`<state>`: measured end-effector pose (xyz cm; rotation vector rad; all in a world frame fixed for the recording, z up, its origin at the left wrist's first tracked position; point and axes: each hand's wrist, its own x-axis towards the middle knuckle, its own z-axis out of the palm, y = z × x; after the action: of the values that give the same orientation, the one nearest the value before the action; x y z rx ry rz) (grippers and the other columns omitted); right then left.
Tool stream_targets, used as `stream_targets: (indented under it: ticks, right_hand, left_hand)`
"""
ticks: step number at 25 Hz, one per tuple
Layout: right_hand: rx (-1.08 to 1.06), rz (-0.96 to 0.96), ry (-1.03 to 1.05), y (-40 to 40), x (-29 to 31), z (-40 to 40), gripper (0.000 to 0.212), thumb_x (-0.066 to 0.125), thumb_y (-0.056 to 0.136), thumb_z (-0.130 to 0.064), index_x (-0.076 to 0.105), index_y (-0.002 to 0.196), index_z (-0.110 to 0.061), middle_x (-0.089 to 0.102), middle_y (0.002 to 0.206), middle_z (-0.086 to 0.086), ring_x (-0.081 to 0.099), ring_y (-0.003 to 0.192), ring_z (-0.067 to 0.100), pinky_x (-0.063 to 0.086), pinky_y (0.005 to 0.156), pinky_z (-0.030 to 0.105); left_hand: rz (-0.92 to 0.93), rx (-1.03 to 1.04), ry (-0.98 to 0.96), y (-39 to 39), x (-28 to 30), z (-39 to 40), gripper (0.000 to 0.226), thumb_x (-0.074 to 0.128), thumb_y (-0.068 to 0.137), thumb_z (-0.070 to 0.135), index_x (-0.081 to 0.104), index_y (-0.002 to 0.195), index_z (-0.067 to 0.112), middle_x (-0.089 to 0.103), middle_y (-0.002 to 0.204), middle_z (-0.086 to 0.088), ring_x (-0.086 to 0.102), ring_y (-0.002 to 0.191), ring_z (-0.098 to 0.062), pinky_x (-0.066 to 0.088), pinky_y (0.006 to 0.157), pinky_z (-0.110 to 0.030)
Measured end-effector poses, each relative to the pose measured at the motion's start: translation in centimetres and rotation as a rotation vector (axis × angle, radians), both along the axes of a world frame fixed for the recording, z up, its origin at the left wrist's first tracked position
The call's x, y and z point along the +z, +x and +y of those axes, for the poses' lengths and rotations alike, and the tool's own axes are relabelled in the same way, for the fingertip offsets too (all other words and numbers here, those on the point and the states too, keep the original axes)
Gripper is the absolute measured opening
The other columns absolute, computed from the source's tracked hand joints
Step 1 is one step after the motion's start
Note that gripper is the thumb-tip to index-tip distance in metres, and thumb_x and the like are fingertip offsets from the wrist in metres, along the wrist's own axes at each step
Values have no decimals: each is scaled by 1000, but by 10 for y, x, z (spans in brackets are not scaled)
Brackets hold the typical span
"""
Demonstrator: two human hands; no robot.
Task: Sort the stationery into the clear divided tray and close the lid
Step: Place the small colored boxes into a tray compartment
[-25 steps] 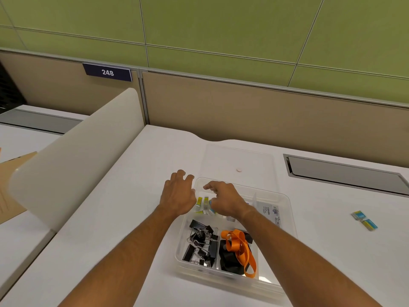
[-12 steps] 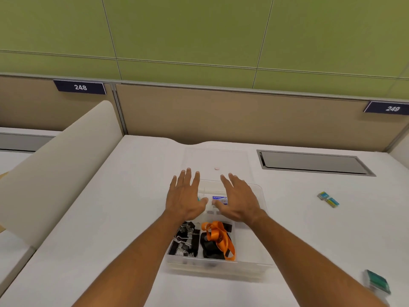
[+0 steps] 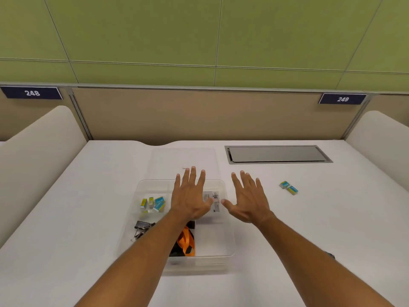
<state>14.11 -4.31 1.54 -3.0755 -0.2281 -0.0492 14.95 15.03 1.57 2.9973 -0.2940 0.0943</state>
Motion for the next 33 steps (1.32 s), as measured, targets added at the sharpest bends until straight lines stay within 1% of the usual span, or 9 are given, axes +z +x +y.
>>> stream_targets:
  ticks: [4,13,19,22,24,25,28,30,33]
  right_hand:
    - [-52,2,7,-2,-4,-45,95,18,76,-75,-3,152,-22,-4,161,11,-5,149,29,-3,119,49]
    - [-164,36,60,2,-24,-150,95,24,78,-73,-1,152,-19,1,161,13,0,149,29,0,120,47]
    - [-223,108,74,17,-41,-199,93,32,85,-72,-2,152,-18,0,161,11,-1,149,29,0,120,46]
    - [-238,122,98,29,-47,-213,92,34,86,-70,-1,152,-15,4,161,10,3,149,28,1,119,45]
    - [-246,110,142,36,-50,-219,89,38,88,-66,7,152,-13,13,160,9,12,148,28,7,120,44]
    - [-254,94,175,40,-51,-221,86,40,89,-63,12,151,-11,20,159,9,20,146,28,13,119,43]
    - [-287,26,225,51,-56,-222,72,47,91,-53,26,146,-11,43,146,7,42,131,25,34,108,36]
    - [-292,12,233,57,-59,-224,63,47,94,-46,31,144,-11,50,139,6,45,125,24,39,101,35]
    - [-294,24,275,63,-66,-227,52,45,98,-35,35,143,-12,53,136,7,47,122,22,42,98,33]
  left_hand:
    - [41,-24,13,3,-2,-47,88,31,88,70,-10,152,27,-17,160,-7,-15,148,-28,-10,118,-51]
    - [74,-81,12,12,-20,-152,88,33,88,69,-9,152,27,-15,161,-8,-15,148,-29,-13,115,-49]
    - [118,-108,26,26,-33,-205,89,35,87,69,-9,152,26,-14,161,-9,-14,148,-29,-10,117,-48]
    - [156,-117,28,36,-35,-225,88,36,88,67,-10,152,26,-15,161,-8,-14,148,-28,-7,119,-48]
    - [177,-124,25,41,-37,-236,88,36,89,66,-10,152,26,-14,161,-8,-13,148,-27,-5,120,-48]
    - [185,-125,22,44,-39,-240,88,37,89,66,-10,152,26,-13,161,-8,-13,148,-27,-5,120,-47]
    - [204,-129,2,53,-45,-249,88,40,89,64,-8,152,26,-10,162,-8,-10,149,-26,-3,119,-43]
    - [218,-136,-15,58,-47,-253,87,42,90,60,-7,153,25,-7,162,-8,-8,149,-25,0,120,-41]
    - [255,-142,-47,65,-49,-261,85,45,91,55,-5,153,24,-6,162,-6,-5,149,-25,4,120,-40]
